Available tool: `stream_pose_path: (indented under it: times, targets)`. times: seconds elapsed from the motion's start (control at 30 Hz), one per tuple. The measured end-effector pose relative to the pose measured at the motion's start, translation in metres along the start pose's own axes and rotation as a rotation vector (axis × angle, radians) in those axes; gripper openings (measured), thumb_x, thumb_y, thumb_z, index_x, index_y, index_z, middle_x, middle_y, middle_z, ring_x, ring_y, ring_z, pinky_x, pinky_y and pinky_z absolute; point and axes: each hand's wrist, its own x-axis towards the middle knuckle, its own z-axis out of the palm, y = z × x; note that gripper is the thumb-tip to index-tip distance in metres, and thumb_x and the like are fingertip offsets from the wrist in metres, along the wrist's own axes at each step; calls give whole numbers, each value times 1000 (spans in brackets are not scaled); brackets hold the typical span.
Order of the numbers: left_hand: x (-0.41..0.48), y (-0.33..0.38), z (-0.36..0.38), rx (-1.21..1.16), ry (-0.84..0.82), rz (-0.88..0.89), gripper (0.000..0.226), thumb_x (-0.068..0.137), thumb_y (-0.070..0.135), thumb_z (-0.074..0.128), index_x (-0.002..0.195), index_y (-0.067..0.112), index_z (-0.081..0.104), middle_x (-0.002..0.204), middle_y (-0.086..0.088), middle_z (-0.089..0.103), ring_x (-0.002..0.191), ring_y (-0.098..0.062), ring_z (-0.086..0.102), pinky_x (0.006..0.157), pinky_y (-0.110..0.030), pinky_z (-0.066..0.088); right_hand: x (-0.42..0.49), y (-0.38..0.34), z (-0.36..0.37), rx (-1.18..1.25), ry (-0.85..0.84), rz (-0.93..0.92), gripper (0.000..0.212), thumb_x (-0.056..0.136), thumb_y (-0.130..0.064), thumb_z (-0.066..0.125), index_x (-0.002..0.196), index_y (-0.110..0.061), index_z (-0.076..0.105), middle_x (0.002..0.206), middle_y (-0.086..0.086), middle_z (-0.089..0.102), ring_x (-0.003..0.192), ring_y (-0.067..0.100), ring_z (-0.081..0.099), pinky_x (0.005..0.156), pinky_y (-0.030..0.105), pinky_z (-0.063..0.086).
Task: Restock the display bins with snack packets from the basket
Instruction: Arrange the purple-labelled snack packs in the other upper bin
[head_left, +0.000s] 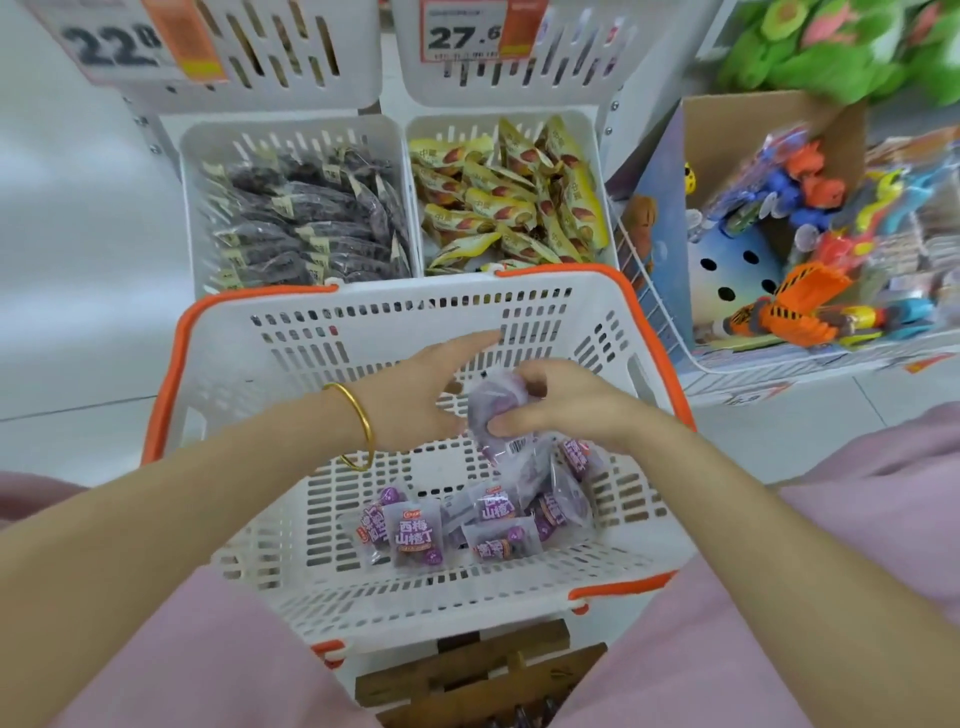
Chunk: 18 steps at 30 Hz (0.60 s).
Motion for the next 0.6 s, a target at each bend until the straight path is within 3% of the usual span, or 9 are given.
stream_pose_path:
  times: [0.07, 0.17, 0.27, 0.33, 0.4, 0.47, 0.5, 0.6]
  targets:
    - [-1, 12, -11, -138, 4, 104, 76, 82, -1, 65, 132, 42, 28, 134, 16, 37, 119, -7, 46, 93, -14, 44, -7, -18, -14, 134, -96, -54, 41, 65, -28, 79, 96, -6, 63, 90, 9, 63, 84, 22, 61, 79, 38, 46]
    - [-5, 27, -30, -213, 6, 174, 59, 78, 0, 70, 117, 40, 50, 131, 13, 47, 109, -9, 55, 93, -26, 49, -14, -31, -30, 259, -223, -63, 41, 71, -24, 74, 107, -8, 62, 103, 8, 65, 96, 20, 63, 93, 46, 45]
    - [-10, 34, -45, -318, 12, 184, 48, 72, 7, 75, 109, 33, 59, 120, 9, 53, 94, -10, 63, 82, -23, 53, -18, -45, -42, 359, -304, -42, 31, 76, -22, 70, 106, -18, 62, 97, -1, 67, 90, 13, 63, 85, 36, 46]
    - [-13, 36, -52, -426, 46, 173, 39, 66, 17, 78, 101, 22, 60, 106, 6, 59, 83, -11, 64, 75, -21, 53, -18, -56, -50, 413, -347, -11, 45, 81, -44, 65, 117, -18, 59, 95, -2, 67, 84, 14, 63, 76, 33, 49]
    - [-17, 38, -62, -457, 149, 164, 37, 67, 25, 81, 91, 14, 55, 92, 5, 60, 71, -9, 60, 65, -20, 51, -16, -68, -60, 485, -302, 63, 69, 82, -63, 44, 131, -16, 52, 111, 3, 64, 89, 20, 63, 72, 36, 52]
    - [-20, 37, -76, -409, 273, 157, 40, 69, 37, 77, 88, 13, 51, 84, -2, 57, 64, -8, 52, 56, -20, 44, -15, -77, -70, 532, -214, 116, 74, 84, -66, 45, 135, -12, 47, 139, 8, 45, 101, 30, 59, 73, 38, 54]
    - [-23, 37, -84, -363, 328, 146, 42, 69, 43, 73, 89, 13, 52, 84, -8, 55, 63, -10, 48, 54, -22, 41, -15, -81, -74, 515, -180, 112, 65, 86, -58, 50, 130, -9, 51, 142, 7, 39, 98, 29, 61, 73, 38, 55]
    - [-24, 27, -108, -169, 445, 62, 59, 72, 62, 62, 93, 7, 53, 84, -18, 55, 63, -21, 46, 56, -31, 39, -19, -95, -80, 359, -126, 35, 20, 88, -18, 63, 106, -14, 58, 127, 8, 49, 74, 14, 65, 67, 32, 57]
